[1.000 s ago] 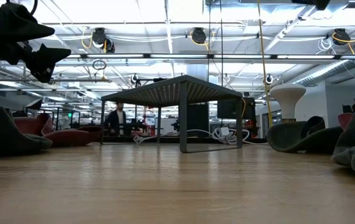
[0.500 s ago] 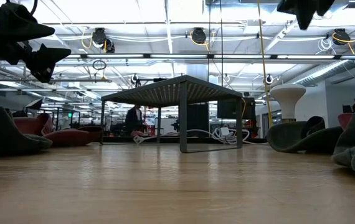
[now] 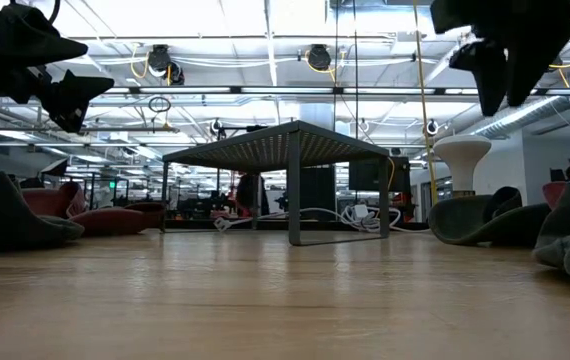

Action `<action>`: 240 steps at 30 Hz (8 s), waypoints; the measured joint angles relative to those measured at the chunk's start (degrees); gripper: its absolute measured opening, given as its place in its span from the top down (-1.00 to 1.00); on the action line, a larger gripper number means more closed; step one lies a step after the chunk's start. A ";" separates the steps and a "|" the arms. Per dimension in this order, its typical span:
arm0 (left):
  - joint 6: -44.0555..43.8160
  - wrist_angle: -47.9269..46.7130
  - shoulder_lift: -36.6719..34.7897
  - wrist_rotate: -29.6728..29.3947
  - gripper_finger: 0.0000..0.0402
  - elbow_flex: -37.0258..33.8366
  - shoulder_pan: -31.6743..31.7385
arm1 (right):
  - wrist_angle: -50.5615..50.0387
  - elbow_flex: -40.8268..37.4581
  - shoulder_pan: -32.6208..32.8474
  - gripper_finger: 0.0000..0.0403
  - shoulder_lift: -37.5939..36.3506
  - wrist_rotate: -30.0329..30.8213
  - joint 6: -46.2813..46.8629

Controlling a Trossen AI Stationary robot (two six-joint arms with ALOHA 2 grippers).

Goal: Pick & Place hat
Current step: Put the top black cap on the shelf

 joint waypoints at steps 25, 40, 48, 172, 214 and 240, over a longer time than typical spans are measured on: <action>0.00 -0.04 0.00 0.04 -0.20 0.00 0.00 | 20.11 -21.89 6.01 0.03 1.06 7.49 8.42; 0.00 0.37 -0.01 -0.02 -0.20 0.00 0.01 | 25.23 -25.33 5.99 0.11 7.62 9.16 7.43; 0.00 0.68 0.00 -0.02 -0.20 -0.02 0.01 | 25.04 -25.33 6.01 0.60 8.20 10.89 7.50; 13.92 7.08 52.94 6.97 -0.20 54.15 0.00 | 98.01 7.02 -13.95 0.99 0.81 -49.67 4.83; 3.91 19.72 70.65 25.81 0.94 65.66 2.14 | 97.99 7.07 -13.88 0.92 0.81 -52.74 6.95; 16.56 24.69 62.20 11.55 0.95 65.64 5.69 | 85.75 7.07 -15.17 0.35 -6.64 -21.08 12.38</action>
